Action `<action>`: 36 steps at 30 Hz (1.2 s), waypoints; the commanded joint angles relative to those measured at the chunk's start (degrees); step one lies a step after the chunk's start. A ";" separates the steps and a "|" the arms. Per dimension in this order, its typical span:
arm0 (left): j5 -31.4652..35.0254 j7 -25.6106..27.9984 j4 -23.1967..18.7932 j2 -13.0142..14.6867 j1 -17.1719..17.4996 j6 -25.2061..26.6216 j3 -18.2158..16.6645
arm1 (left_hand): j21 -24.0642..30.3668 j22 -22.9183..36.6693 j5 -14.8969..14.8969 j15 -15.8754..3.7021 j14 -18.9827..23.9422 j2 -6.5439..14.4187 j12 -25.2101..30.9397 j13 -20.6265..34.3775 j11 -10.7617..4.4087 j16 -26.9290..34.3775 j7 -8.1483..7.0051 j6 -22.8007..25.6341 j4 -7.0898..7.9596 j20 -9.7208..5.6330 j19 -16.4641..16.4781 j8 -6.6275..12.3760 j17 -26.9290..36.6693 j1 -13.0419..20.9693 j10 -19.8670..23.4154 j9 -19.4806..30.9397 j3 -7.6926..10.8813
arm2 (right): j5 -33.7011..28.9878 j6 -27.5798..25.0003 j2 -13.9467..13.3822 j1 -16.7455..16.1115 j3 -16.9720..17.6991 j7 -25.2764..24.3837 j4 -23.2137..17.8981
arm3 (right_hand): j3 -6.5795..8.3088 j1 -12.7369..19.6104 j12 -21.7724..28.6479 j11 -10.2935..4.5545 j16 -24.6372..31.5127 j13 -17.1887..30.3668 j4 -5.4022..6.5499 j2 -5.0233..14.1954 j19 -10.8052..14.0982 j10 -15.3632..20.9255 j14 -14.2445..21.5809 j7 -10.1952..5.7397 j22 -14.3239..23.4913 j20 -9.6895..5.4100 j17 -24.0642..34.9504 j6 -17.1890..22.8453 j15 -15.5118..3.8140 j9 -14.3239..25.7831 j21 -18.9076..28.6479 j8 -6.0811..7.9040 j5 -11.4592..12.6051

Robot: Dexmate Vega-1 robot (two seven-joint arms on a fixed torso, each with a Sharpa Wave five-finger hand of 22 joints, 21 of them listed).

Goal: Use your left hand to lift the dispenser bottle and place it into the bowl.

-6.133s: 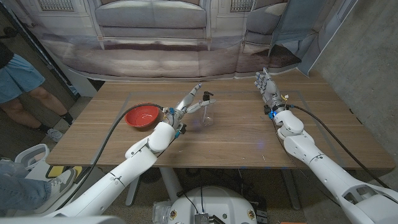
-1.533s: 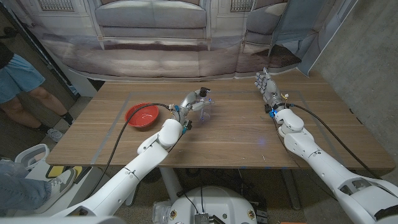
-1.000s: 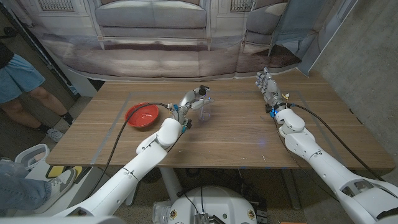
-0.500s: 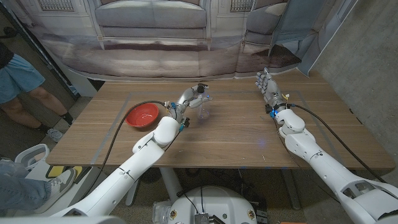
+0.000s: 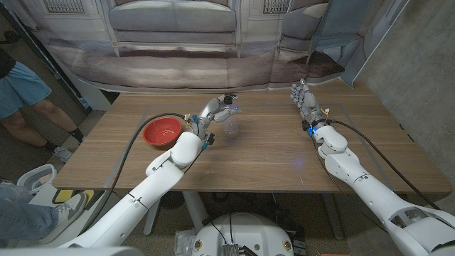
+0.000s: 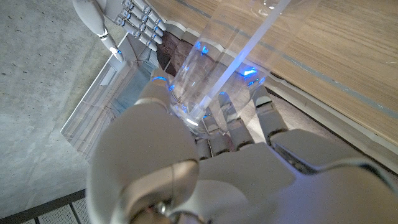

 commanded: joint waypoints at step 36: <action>-2.28 -0.93 -13.36 5.28 4.82 4.20 -3.79 | 0.47 0.25 0.14 -0.15 1.45 1.91 0.15 0.95 0.60 -0.32 1.02 0.64 0.42 0.21 -0.55 0.62 0.71 1.80 1.10 0.16 0.55 | 0.60 0.18 -1.26 -0.84 0.90 0.51 -1.40 | -0.12 0.03 -0.09 0.29 0.24 0.19 -0.10 0.77 0.75 1.00 0.46 -0.25 0.22 0.12 0.09 0.68 0.29 0.19 0.00 -0.01 -0.38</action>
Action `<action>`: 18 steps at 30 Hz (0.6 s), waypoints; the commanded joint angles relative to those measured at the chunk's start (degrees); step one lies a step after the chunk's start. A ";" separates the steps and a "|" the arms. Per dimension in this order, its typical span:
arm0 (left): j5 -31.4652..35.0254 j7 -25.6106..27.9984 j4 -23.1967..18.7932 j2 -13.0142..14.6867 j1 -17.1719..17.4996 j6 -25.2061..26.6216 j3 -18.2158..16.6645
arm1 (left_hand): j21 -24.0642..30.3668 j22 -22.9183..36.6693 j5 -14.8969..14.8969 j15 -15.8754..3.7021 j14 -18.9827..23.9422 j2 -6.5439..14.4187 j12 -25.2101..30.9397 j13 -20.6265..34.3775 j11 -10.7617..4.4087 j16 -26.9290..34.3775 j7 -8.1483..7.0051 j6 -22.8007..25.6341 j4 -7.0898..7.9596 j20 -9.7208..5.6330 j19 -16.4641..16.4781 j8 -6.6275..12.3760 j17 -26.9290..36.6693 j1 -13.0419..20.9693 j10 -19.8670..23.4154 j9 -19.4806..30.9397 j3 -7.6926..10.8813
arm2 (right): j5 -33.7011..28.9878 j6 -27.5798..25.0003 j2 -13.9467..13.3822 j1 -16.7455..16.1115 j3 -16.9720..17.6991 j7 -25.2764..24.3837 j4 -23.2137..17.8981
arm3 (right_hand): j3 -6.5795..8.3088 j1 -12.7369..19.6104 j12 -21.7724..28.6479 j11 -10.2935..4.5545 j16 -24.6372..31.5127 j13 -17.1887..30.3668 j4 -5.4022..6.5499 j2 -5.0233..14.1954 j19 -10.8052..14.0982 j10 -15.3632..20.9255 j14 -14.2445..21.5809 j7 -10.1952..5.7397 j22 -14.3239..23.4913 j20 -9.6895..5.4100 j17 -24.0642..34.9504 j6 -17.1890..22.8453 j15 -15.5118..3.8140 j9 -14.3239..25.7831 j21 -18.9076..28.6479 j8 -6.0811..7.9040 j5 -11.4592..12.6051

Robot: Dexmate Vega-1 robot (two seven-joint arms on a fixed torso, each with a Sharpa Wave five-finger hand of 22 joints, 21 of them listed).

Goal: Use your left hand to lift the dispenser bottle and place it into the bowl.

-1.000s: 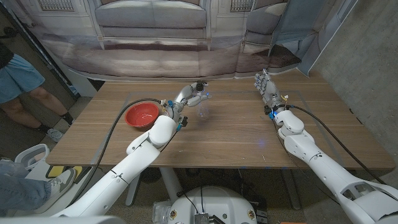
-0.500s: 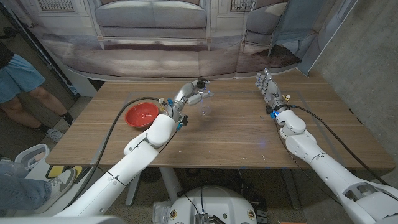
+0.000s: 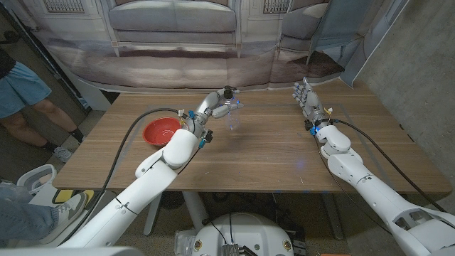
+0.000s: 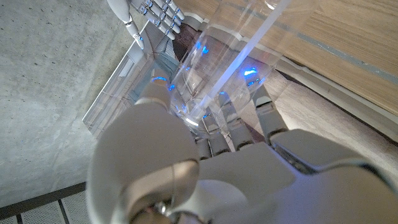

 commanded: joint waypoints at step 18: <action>-1.33 0.29 -6.93 3.88 4.48 1.63 -4.36 | 0.49 0.33 0.17 -0.25 1.08 1.88 0.07 0.42 -0.26 -0.52 0.57 0.11 0.19 0.21 -0.84 0.21 0.35 1.62 0.79 0.13 0.46 | -0.08 -0.57 -0.45 -0.71 0.22 -0.72 -1.35 | -0.20 0.77 -0.09 0.04 0.24 0.19 -0.18 0.05 0.52 0.82 0.63 0.10 0.22 -0.23 0.10 0.39 0.20 0.18 0.00 -0.04 0.04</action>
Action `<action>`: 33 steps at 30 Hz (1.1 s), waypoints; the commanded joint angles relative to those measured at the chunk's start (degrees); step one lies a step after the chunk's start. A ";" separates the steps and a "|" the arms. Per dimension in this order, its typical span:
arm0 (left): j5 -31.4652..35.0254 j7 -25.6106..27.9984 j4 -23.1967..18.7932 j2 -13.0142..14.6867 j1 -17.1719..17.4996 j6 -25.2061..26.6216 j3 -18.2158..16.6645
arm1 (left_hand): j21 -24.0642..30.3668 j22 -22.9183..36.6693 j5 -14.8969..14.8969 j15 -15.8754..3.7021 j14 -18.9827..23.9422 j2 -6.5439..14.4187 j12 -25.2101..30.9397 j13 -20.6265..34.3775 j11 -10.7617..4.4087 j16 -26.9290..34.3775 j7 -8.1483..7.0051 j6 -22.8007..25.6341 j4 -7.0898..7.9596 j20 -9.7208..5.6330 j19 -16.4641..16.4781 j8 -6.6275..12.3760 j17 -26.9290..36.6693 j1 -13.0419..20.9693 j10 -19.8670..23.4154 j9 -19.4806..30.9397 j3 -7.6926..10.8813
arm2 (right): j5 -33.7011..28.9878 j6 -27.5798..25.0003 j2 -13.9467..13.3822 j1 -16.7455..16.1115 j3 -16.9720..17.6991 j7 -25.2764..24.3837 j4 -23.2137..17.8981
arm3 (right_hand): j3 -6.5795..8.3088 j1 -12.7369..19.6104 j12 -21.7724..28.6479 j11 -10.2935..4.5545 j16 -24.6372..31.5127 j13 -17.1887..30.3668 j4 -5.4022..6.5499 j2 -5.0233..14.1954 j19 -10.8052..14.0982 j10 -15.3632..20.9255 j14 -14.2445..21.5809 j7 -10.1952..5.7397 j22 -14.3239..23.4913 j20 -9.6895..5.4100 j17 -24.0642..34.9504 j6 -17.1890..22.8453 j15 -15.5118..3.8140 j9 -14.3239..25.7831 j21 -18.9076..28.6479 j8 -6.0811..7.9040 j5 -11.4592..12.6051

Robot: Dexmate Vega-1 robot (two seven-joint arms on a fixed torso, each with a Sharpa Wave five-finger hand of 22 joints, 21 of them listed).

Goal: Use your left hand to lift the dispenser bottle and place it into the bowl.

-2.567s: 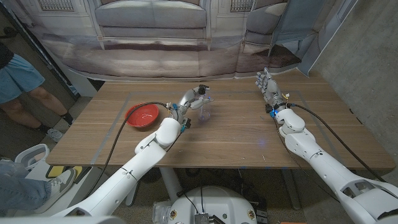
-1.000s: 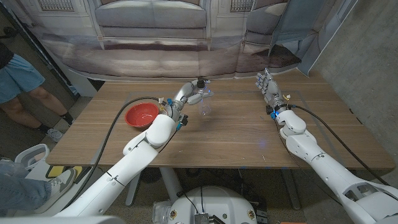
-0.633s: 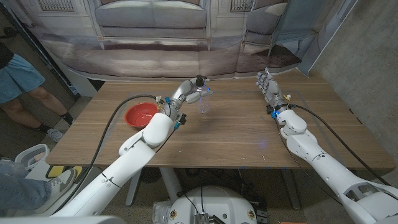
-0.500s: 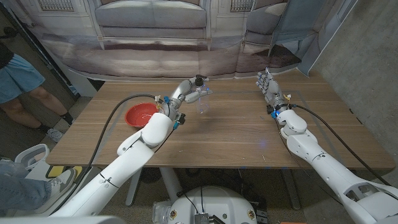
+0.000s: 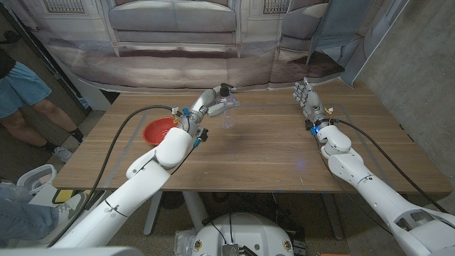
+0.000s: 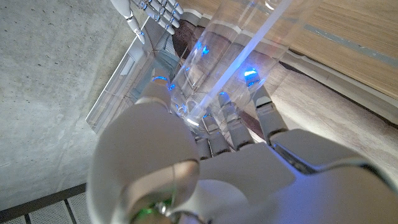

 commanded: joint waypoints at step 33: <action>-1.96 2.54 -8.28 4.05 8.33 1.46 -7.47 | 1.07 0.40 0.34 -0.12 1.30 1.83 -0.27 0.60 0.30 -0.36 0.32 0.08 0.32 0.22 0.21 0.19 0.47 1.19 0.53 0.14 0.69 | -0.13 -1.26 -1.03 -0.37 0.22 -0.23 -1.65 | -0.27 0.93 0.02 -0.12 0.41 0.20 -0.45 0.25 1.66 0.83 1.40 0.33 0.20 -0.84 0.11 0.68 -0.45 0.17 0.30 0.02 0.03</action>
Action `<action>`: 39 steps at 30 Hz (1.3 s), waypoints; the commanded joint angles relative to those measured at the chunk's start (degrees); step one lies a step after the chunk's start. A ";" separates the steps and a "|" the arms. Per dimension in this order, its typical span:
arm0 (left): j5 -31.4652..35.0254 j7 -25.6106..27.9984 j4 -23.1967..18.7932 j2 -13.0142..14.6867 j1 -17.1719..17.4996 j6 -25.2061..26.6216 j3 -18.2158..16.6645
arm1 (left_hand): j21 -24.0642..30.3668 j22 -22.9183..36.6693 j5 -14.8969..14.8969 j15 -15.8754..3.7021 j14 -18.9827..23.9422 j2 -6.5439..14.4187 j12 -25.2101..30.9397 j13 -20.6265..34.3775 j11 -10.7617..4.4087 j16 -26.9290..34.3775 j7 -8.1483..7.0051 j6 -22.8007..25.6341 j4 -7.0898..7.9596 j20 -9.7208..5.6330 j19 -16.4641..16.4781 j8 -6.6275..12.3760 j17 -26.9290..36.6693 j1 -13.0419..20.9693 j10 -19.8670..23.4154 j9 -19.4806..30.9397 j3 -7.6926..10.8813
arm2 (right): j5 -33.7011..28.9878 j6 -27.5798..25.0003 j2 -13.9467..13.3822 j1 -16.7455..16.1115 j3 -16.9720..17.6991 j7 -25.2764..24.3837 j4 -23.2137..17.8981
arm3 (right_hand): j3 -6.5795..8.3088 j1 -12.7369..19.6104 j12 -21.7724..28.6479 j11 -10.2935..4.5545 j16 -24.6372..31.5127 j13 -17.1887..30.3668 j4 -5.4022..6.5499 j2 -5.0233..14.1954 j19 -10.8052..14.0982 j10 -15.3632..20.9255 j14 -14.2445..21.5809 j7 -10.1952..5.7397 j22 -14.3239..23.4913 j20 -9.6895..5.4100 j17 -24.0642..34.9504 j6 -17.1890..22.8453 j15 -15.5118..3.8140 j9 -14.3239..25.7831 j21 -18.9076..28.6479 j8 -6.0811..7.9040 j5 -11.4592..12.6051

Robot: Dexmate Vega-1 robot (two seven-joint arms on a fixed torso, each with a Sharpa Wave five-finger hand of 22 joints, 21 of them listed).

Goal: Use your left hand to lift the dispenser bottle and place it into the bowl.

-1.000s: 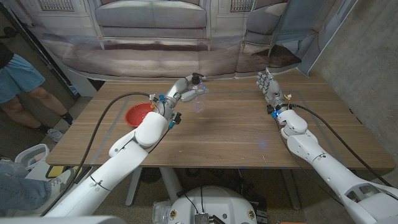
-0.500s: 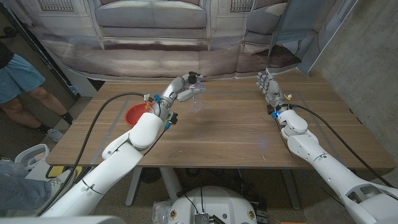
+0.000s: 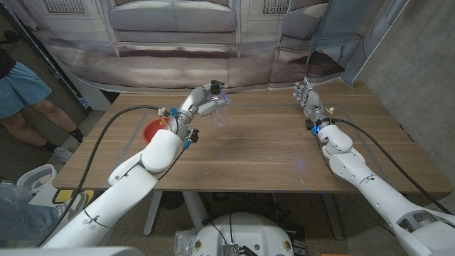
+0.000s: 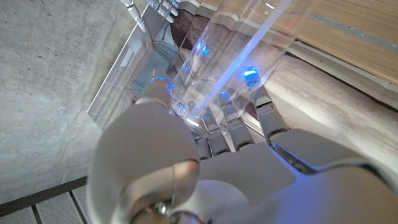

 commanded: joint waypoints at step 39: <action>-2.98 1.15 -5.01 1.45 8.13 3.09 -10.88 | 0.85 0.13 0.42 -0.69 2.29 1.61 0.06 0.84 -0.61 0.04 0.07 0.65 0.28 0.14 0.32 0.42 0.55 1.55 1.56 0.23 1.07 | -0.72 -0.95 0.22 0.89 -0.73 -0.14 -0.07 | -0.13 0.50 0.05 -0.13 0.50 0.20 -0.25 0.08 0.99 1.05 1.24 0.20 0.18 -0.42 0.16 0.70 0.05 0.17 0.35 0.02 -0.04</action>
